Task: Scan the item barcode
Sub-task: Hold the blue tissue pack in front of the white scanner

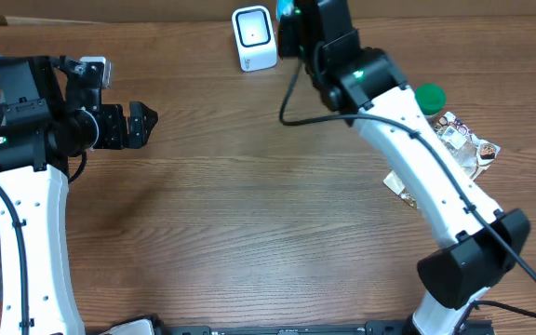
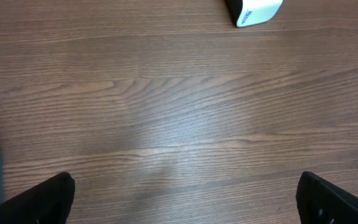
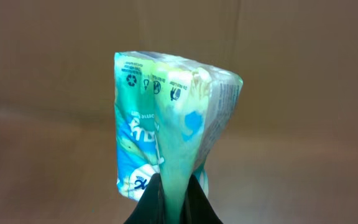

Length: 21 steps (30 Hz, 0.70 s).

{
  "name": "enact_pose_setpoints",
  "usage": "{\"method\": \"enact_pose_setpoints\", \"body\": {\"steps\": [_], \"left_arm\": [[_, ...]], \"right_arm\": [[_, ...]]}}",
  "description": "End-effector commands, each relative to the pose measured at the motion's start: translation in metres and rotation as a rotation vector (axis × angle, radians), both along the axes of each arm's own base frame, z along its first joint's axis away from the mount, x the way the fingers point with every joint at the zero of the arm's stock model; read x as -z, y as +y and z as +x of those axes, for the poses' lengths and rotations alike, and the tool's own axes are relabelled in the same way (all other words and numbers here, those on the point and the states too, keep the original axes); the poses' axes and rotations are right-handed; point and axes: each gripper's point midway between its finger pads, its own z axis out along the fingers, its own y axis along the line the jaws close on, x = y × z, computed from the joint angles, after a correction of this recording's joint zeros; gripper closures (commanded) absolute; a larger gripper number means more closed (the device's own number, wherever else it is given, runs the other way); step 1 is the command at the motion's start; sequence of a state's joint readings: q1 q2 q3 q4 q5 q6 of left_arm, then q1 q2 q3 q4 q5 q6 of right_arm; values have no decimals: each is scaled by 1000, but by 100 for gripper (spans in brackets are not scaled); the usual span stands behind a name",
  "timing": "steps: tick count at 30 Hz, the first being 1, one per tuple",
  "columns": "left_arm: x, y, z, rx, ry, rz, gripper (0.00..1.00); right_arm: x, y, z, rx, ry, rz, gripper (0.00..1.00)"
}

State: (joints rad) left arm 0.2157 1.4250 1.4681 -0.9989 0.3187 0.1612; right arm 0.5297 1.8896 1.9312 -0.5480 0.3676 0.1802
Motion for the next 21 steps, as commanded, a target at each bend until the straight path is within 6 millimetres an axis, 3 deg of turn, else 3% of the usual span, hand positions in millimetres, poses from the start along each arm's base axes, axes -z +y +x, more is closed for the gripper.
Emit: {"method": "enact_pose_setpoints", "body": {"steps": [1,5,12,21], "left_arm": [[-11,-4,2,25,-33,7,0],[-11,-4,2,25,-33,7,0],[-11,-4,2,25,-33,7,0],[-11,-4,2,25,-33,7,1]], "right_arm": [[7,-3,18,108,-113,-340,96],[36,28,48,54,-203,-561,96],[117,54,88,-49,-253,-902,96],[191,66,102,-142,-243,-1134,96]]}}
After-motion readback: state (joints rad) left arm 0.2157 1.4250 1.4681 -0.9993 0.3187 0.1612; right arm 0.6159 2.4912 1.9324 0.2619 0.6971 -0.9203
